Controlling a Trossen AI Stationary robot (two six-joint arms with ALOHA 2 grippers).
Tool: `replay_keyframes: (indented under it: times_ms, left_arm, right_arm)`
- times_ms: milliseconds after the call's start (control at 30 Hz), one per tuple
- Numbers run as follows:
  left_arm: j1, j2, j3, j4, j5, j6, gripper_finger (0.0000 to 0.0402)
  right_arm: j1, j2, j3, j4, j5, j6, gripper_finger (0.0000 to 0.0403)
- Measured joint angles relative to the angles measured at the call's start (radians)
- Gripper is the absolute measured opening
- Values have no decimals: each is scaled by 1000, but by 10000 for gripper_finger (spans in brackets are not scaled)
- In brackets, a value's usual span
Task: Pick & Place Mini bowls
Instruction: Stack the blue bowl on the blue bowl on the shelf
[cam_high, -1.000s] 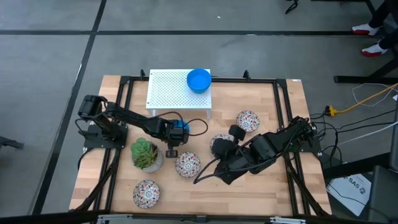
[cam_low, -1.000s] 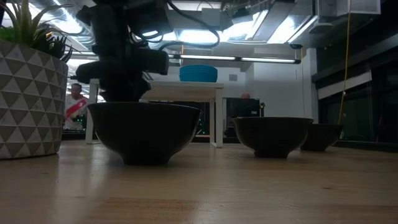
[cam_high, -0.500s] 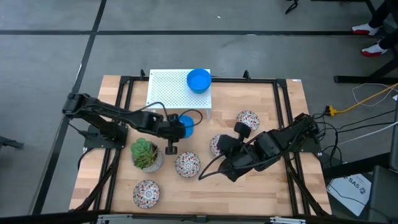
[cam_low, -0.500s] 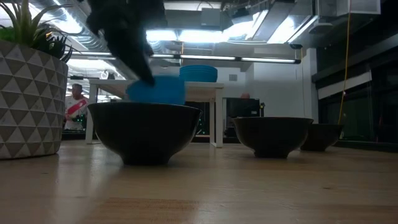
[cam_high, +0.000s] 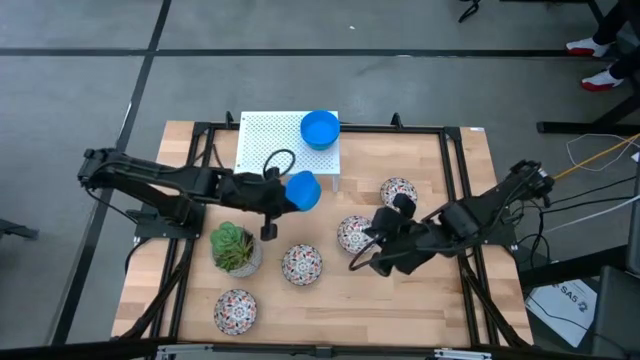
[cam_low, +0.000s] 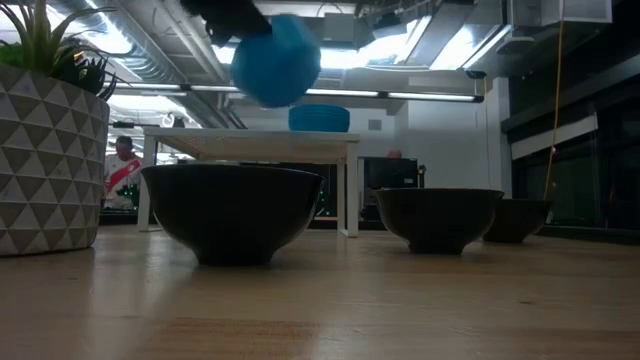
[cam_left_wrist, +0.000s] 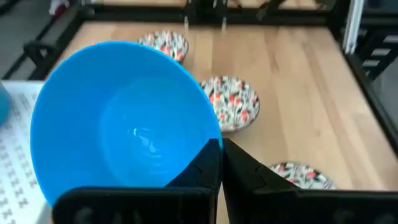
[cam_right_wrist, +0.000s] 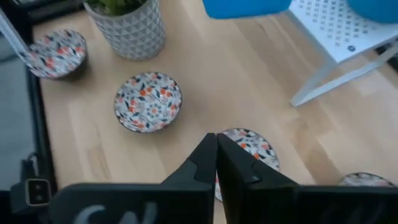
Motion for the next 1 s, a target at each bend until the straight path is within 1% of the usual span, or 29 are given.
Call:
replay_keyframes:
  times_ms: [167, 267, 333, 433, 533, 700, 833, 1000]
  left_arm:
    - [0, -5, 51, 5, 0, 43, 3]
    - [0, 8, 106, 2, -10, 83, 3]
    - [4, 20, 147, -4, -31, 115, 3]
    - [32, 43, 232, -83, -56, 137, 3]
    - [73, 84, 334, -201, -63, 147, 3]
    - [128, 170, 486, -380, -77, 232, 3]
    - [173, 229, 560, -435, -79, 298, 3]
    - [229, 274, 610, -434, -80, 358, 3]
  right_arm:
    - [-14, -78, -154, 179, 28, -18, 4]
    - [-48, -88, -192, 277, 24, -88, 6]
    - [-71, -88, -204, 322, 23, -144, 15]
    - [-104, -88, -207, 344, 17, -208, 30]
    - [-141, -88, -207, 344, -24, -239, 41]
    - [-189, -88, -207, 342, -39, -273, 50]
    - [-216, -88, -207, 348, -39, -292, 51]
    - [-233, -88, -207, 348, -41, -289, 51]
